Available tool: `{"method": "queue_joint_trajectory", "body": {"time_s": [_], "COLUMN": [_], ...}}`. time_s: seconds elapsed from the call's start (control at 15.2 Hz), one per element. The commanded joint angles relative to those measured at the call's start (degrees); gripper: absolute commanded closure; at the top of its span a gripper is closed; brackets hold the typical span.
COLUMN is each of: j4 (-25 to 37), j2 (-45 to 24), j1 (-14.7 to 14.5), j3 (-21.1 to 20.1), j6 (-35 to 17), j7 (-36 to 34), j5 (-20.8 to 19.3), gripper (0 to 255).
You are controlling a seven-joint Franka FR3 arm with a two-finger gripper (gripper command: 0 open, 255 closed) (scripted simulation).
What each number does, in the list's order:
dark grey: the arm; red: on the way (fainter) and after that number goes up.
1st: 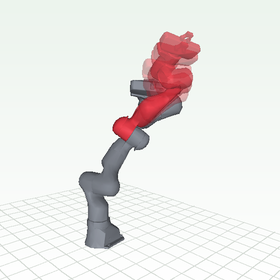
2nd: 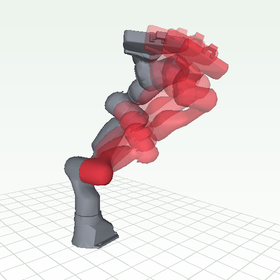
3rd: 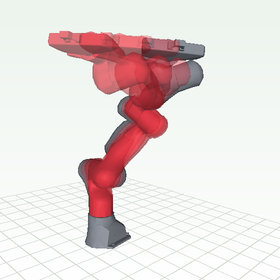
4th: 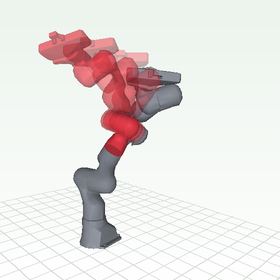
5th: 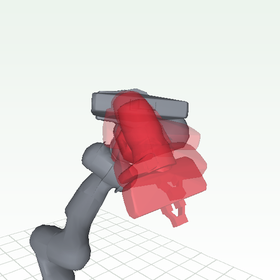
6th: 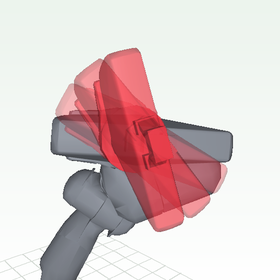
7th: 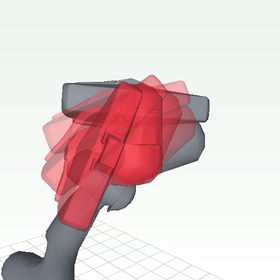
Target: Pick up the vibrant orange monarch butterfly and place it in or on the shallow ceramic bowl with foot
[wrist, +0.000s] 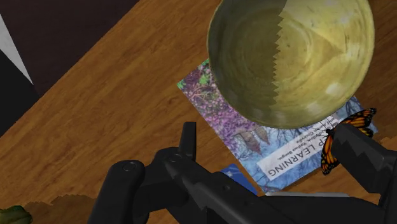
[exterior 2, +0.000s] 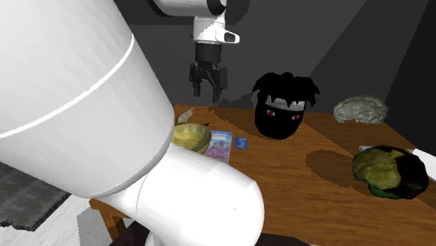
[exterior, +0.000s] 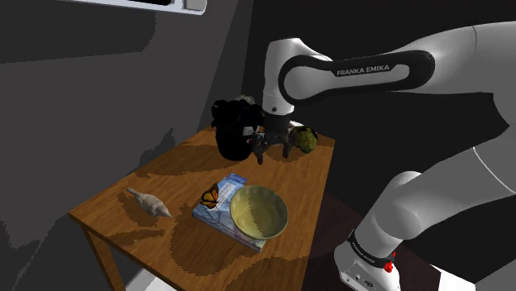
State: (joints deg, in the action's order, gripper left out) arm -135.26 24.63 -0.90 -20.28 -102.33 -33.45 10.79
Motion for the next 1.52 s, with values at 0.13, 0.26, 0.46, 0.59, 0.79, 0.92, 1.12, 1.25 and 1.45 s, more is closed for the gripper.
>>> {"method": "queue_joint_trajectory", "body": {"time_s": [0.13,0.26,0.46,0.59,0.79,0.92,1.12,1.25,1.45], "j4": [3.88,6.21,10.32,13.47,18.85,22.87,29.58,30.51,28.93], "j2": [-9.46,-14.4,-22.24,-27.68,-35.92,-41.35,-49.3,-51.07,-51.69], "j1": [0.24,0.3,0.0,-0.63,-2.43,-4.11,-7.11,-7.86,-7.94], "j3": [-4.86,-6.77,-8.98,-9.86,-10.12,-9.66,-8.33,-7.83,-7.59], "j6": [-4.56,-6.35,-8.49,-9.46,-10.17,-10.14,-9.44,-9.93,-12.06], "j7": [-7.98,-12.0,-18.29,-22.54,-28.61,-32.23,-36.84,-37.72,-37.98], "j5": [-1.42,-2.99,-6.28,-8.92,-13.09,-15.68,-18.98,-19.63,-20.03], "gripper": [0,0,0,0,0,0,0,0,0]}}
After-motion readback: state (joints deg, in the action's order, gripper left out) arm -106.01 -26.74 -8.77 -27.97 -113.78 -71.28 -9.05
